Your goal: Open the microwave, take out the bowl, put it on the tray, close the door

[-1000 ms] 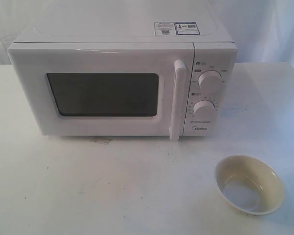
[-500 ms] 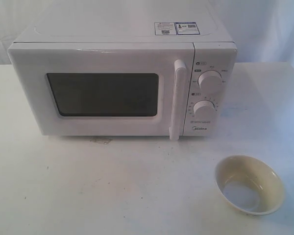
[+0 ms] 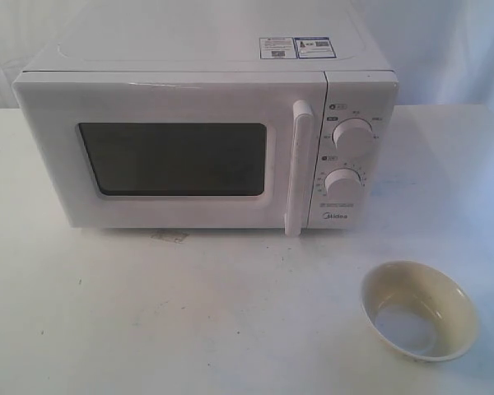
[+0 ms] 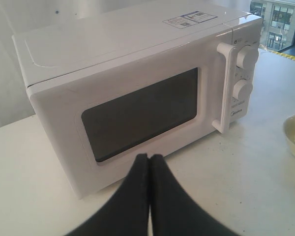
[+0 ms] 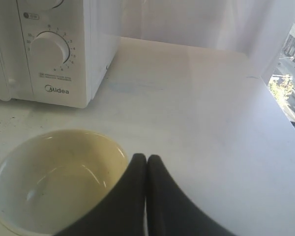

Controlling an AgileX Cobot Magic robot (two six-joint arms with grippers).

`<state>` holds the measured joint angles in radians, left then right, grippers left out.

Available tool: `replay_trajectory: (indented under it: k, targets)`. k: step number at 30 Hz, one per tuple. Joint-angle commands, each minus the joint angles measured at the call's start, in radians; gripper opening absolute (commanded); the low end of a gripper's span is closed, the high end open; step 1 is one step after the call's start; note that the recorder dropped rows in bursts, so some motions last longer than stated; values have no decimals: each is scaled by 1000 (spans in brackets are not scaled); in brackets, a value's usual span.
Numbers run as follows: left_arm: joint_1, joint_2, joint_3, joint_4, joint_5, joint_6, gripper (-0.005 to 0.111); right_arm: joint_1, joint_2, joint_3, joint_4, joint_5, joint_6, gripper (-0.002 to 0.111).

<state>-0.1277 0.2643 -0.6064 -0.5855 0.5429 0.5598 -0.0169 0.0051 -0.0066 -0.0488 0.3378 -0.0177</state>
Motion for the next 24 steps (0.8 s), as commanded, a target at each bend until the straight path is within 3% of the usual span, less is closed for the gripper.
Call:
replay_trajectory:
  k: [1,9,15,19,24]
  targets:
    - [-2,-8,5,-9,0,-1,0,-4,-5,7,0,-1,11,0]
    - [11,-90,5,146,-18,46,0,-4,-5,7,0,-3,18,0]
    - [159,-176,5,121,-54,-7,0,-4,-5,7,0,-3,18,0]
    - [177,-152,7,126,-57,-23,0,-4,-5,7,0,-3,18,0]
    - [177,-146,166,126,-260,-165,0,-4,-5,7,0,-3,18,0]
